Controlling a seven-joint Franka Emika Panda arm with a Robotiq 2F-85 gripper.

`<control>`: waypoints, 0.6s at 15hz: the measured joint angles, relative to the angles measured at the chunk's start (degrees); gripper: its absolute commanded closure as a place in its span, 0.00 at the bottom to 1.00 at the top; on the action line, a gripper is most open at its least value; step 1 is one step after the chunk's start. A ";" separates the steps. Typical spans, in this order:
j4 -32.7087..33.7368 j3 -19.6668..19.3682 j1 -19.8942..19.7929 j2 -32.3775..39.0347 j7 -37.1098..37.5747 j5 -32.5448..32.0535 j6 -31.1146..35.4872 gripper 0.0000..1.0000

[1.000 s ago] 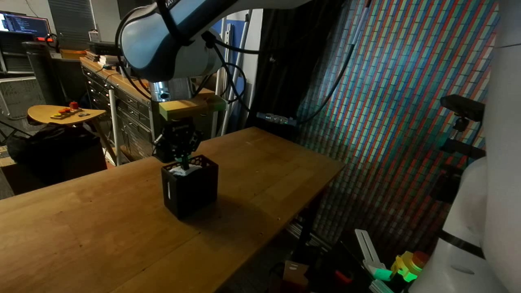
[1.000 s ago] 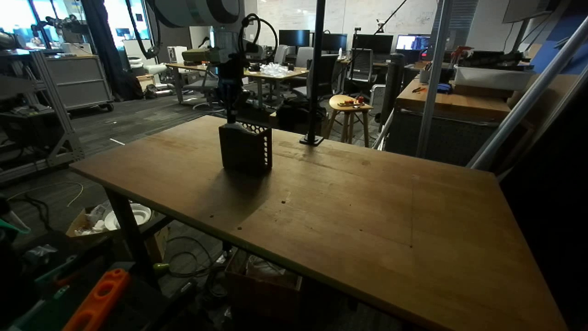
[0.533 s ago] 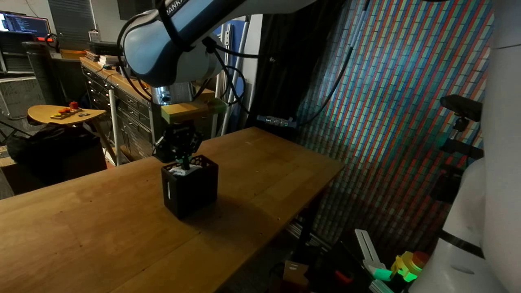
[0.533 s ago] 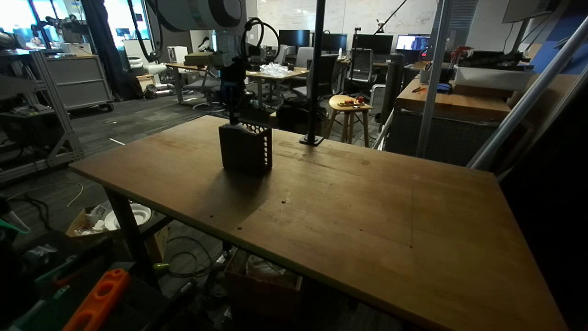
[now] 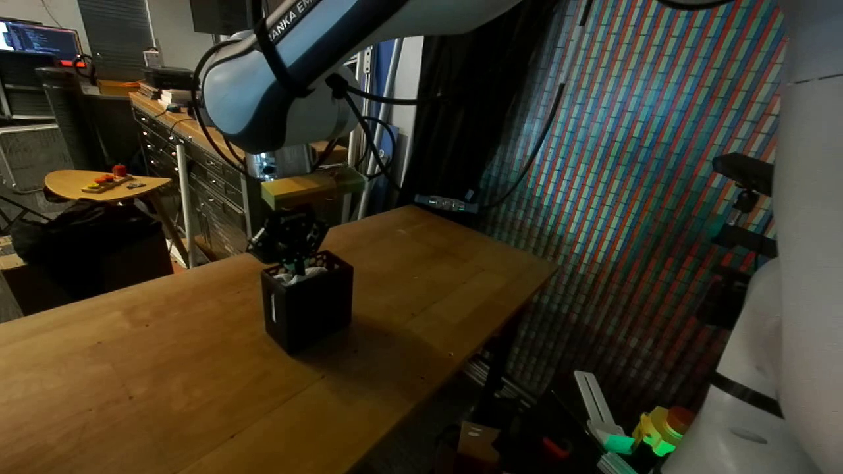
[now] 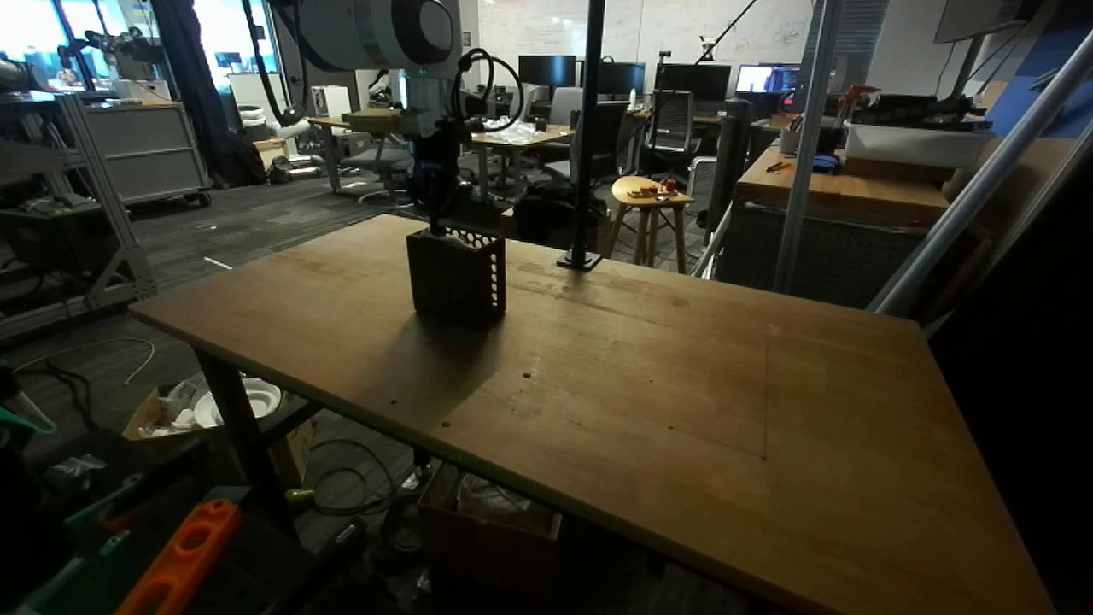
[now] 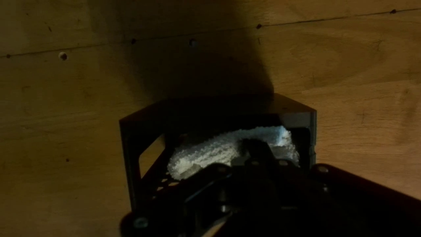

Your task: Pick up the towel from the table and put it in the small black basket.

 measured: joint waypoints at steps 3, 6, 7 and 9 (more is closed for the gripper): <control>0.06 0.00 -0.43 0.97 -0.56 0.17 0.35 1.00; 0.54 0.00 -0.98 2.00 -1.55 0.22 0.59 1.00; 0.88 0.00 -1.15 2.38 -1.93 0.22 0.59 1.00; 1.64 0.00 -1.44 3.08 -2.75 0.22 0.59 1.00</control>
